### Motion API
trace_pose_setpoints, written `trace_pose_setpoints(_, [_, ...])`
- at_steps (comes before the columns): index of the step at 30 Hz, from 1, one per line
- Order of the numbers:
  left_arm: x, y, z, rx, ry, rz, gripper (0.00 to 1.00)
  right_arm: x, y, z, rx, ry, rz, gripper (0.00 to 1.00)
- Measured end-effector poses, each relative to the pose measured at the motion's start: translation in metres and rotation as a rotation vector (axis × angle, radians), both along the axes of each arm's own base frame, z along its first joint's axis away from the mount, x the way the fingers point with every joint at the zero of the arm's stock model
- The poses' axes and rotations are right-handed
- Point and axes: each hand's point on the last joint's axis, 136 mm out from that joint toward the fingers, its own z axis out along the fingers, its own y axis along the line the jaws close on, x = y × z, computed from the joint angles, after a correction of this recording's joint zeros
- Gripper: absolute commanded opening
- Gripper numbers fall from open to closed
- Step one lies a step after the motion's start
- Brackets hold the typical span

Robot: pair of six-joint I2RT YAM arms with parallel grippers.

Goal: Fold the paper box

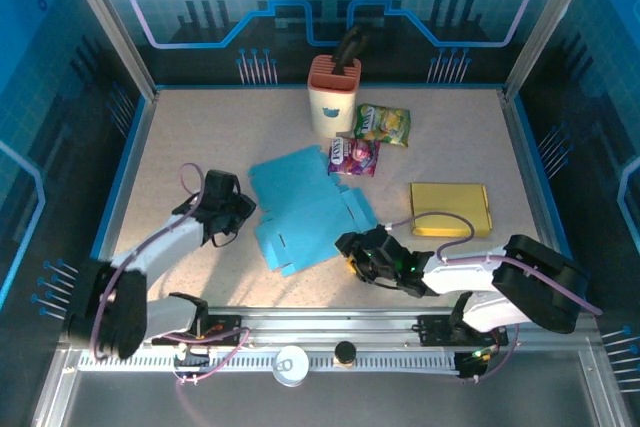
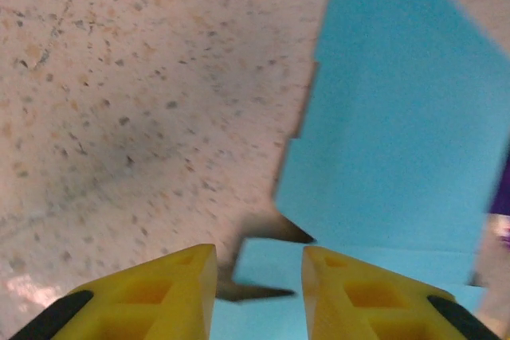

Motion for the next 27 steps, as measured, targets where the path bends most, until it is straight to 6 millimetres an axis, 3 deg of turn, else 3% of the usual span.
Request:
trace_pose_setpoints(5, [-0.004,-0.01,-0.037,-0.006,0.101,-0.099,0.27,0.005,-0.004,0.001,-0.022,-0.016,-0.031,0.6])
trace_pose_setpoints(24, [-0.005,-0.014,-0.035,-0.021,0.054,-0.124,0.21,0.011,-0.006,-0.002,-0.033,-0.022,-0.039,0.58])
trace_pose_setpoints(27, [-0.007,-0.022,-0.035,-0.035,0.035,-0.146,0.2,0.024,-0.009,0.005,-0.04,-0.057,-0.067,0.58])
